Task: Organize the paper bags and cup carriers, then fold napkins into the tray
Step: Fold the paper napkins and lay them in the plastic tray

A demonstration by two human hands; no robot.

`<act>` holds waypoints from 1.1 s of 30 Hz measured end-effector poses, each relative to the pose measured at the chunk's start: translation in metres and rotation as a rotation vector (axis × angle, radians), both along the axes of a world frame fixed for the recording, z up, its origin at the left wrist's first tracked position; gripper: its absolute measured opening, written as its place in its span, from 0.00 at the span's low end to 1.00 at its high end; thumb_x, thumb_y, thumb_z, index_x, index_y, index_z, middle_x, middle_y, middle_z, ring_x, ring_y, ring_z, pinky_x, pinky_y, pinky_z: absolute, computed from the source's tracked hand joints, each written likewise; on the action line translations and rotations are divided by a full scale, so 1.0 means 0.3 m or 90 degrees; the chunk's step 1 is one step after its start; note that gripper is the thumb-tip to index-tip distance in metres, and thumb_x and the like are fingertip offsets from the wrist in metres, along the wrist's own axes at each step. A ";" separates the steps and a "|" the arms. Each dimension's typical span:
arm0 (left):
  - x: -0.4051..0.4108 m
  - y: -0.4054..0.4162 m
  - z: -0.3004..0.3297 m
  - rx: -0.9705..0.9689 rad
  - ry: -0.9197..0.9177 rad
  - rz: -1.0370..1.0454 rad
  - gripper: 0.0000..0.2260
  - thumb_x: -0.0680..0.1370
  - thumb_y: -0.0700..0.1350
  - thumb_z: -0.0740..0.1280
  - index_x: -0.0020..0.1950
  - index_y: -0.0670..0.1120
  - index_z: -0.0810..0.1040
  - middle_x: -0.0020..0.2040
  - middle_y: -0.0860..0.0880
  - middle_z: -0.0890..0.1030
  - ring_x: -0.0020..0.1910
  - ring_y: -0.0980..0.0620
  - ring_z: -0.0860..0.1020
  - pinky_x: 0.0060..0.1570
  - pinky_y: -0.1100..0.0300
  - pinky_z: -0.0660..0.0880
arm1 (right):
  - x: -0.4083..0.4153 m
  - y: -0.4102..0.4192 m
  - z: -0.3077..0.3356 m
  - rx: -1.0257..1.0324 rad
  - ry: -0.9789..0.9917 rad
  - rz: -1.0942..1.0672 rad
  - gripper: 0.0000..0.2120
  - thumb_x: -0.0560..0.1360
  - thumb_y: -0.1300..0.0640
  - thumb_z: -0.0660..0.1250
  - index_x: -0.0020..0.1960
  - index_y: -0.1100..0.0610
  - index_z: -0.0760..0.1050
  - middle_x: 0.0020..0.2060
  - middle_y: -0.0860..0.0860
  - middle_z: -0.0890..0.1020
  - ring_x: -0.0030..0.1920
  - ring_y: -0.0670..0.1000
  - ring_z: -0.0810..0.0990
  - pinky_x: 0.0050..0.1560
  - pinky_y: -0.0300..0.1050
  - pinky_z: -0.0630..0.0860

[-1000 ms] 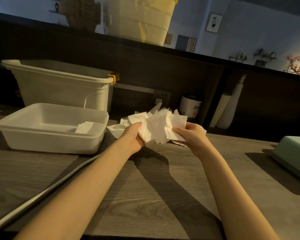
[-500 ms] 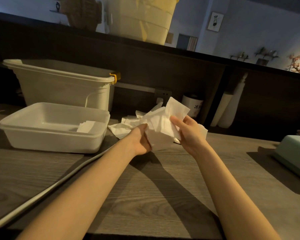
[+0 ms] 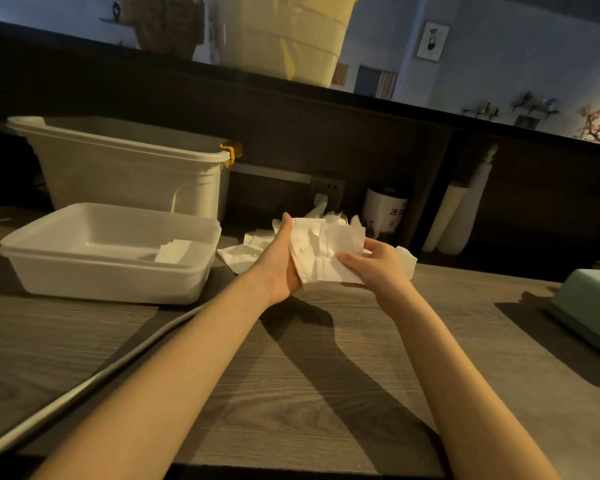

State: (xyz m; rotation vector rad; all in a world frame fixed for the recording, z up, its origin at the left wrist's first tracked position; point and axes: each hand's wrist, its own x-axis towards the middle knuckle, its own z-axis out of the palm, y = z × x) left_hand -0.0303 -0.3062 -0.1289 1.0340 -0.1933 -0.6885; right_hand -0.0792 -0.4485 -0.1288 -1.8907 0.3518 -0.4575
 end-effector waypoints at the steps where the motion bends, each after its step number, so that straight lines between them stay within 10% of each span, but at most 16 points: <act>1: -0.002 -0.003 0.001 0.011 -0.005 0.019 0.19 0.79 0.62 0.52 0.59 0.51 0.72 0.51 0.46 0.81 0.49 0.47 0.80 0.47 0.53 0.77 | -0.005 -0.002 0.003 0.001 0.004 0.015 0.25 0.75 0.58 0.68 0.69 0.60 0.67 0.53 0.53 0.78 0.45 0.50 0.81 0.36 0.38 0.80; 9: 0.014 -0.013 -0.031 0.116 -0.052 0.163 0.08 0.82 0.48 0.56 0.57 0.47 0.71 0.45 0.48 0.78 0.46 0.48 0.78 0.45 0.51 0.76 | -0.027 0.000 0.029 -0.054 -0.111 0.024 0.13 0.78 0.57 0.62 0.63 0.56 0.73 0.49 0.48 0.80 0.46 0.46 0.80 0.41 0.38 0.80; 20: 0.015 -0.026 -0.025 0.105 -0.072 0.027 0.25 0.77 0.66 0.46 0.55 0.52 0.73 0.49 0.45 0.80 0.47 0.47 0.80 0.44 0.52 0.78 | -0.013 0.045 -0.005 -0.114 -0.073 0.050 0.25 0.73 0.55 0.70 0.68 0.51 0.67 0.59 0.55 0.77 0.54 0.53 0.80 0.50 0.52 0.81; 25: 0.002 -0.024 -0.044 0.233 -0.223 0.064 0.20 0.76 0.51 0.67 0.65 0.47 0.68 0.51 0.48 0.78 0.49 0.51 0.78 0.50 0.54 0.78 | -0.007 0.042 -0.013 -0.086 -0.074 0.035 0.25 0.73 0.56 0.71 0.67 0.52 0.66 0.61 0.55 0.75 0.56 0.53 0.79 0.48 0.47 0.80; 33: 0.001 -0.022 -0.048 0.226 -0.256 0.045 0.22 0.76 0.47 0.68 0.68 0.47 0.65 0.57 0.46 0.76 0.56 0.48 0.76 0.50 0.56 0.76 | -0.001 0.019 -0.020 0.077 -0.074 0.021 0.26 0.73 0.58 0.70 0.68 0.55 0.64 0.58 0.55 0.78 0.46 0.48 0.81 0.38 0.40 0.80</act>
